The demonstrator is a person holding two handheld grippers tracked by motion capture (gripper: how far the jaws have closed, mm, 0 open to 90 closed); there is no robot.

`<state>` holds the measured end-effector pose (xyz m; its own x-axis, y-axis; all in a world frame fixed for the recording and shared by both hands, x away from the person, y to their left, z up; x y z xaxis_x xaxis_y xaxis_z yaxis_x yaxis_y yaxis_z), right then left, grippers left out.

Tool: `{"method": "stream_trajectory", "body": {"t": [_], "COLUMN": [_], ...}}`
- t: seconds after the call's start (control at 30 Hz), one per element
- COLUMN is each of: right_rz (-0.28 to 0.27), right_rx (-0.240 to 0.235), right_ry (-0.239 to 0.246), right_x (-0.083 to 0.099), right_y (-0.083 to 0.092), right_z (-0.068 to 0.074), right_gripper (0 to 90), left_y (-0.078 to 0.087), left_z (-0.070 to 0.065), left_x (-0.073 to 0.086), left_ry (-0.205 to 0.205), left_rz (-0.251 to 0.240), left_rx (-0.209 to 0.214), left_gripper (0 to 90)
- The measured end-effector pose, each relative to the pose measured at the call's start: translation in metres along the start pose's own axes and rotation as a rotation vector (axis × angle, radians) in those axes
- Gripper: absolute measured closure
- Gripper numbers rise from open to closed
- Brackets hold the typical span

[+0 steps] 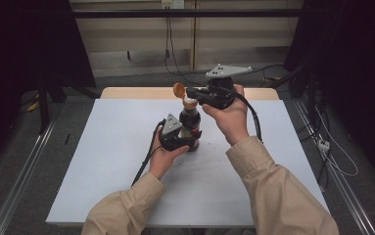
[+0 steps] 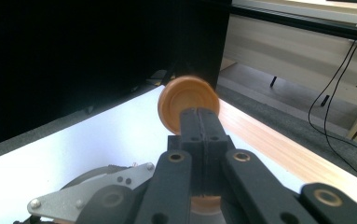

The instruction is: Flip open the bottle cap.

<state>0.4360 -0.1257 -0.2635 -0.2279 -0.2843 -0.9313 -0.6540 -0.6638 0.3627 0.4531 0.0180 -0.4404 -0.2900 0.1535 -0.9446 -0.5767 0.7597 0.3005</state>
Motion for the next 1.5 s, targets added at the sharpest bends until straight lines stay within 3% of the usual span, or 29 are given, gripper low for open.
{"method": "stream_trajectory", "body": {"t": [0.13,0.23,0.33,0.5,0.6,0.67,0.73,0.8,1.13,1.23,1.5], "right_rz": [-0.007,-0.007,-0.012,-0.025,-0.03,-0.037,-0.04,-0.043,-0.041,-0.045,-0.026], "right_rx": [0.001,0.006,0.001,0.001,0.0,0.002,0.005,0.007,0.012,0.021,0.041], "right_ry": [-0.008,-0.016,-0.014,-0.027,-0.032,-0.036,-0.043,-0.045,-0.044,-0.06,-0.062], "right_x": [0.001,0.004,0.009,0.018,0.025,0.031,0.036,0.042,0.072,0.083,0.112], "right_y": [0.003,0.006,0.01,0.018,0.025,0.029,0.032,0.036,0.051,0.056,0.069], "right_z": [-0.001,0.0,0.002,0.005,0.006,0.006,0.006,0.007,0.012,0.012,0.014], "right_gripper": [87.7,73.9,64.9,50.7,41.5,37.6,34.2,32.1,24.7,24.3,23.3], "left_y": [0.0,0.001,0.002,0.009,0.018,0.024,0.032,0.041,0.081,0.092,0.124], "left_z": [0.0,0.002,0.002,0.003,0.003,0.005,0.005,0.005,0.011,0.013,0.018], "left_x": [0.001,0.0,-0.001,-0.004,-0.006,-0.008,-0.008,-0.01,-0.01,-0.005,0.002], "left_ry": [0.006,0.016,0.087,0.1,0.071,0.091,0.09,0.054,0.101,0.094,0.091], "left_rz": [-0.007,-0.008,-0.027,-0.003,0.01,0.016,-0.007,0.007,-0.026,-0.009,-0.021], "left_rx": [0.003,0.015,0.036,0.056,0.059,0.07,0.083,0.082,0.128,0.133,0.126], "left_gripper": [29.5,28.8,26.0,22.2,20.4,19.7,19.7,19.8,14.8,14.2,13.7]}}
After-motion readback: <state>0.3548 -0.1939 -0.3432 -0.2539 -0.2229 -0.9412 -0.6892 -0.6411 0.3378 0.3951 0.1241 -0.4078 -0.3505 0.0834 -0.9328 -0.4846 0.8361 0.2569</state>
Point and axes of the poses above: each handheld gripper's, and its own axes: y roughly backward along the jaws, x roughly out of its underside, z roughly to its left, the point moved 2 cm from there along -y, roughly forward along the jaws, and after that the axes turned 5 degrees about y, right-handed, at the moved point
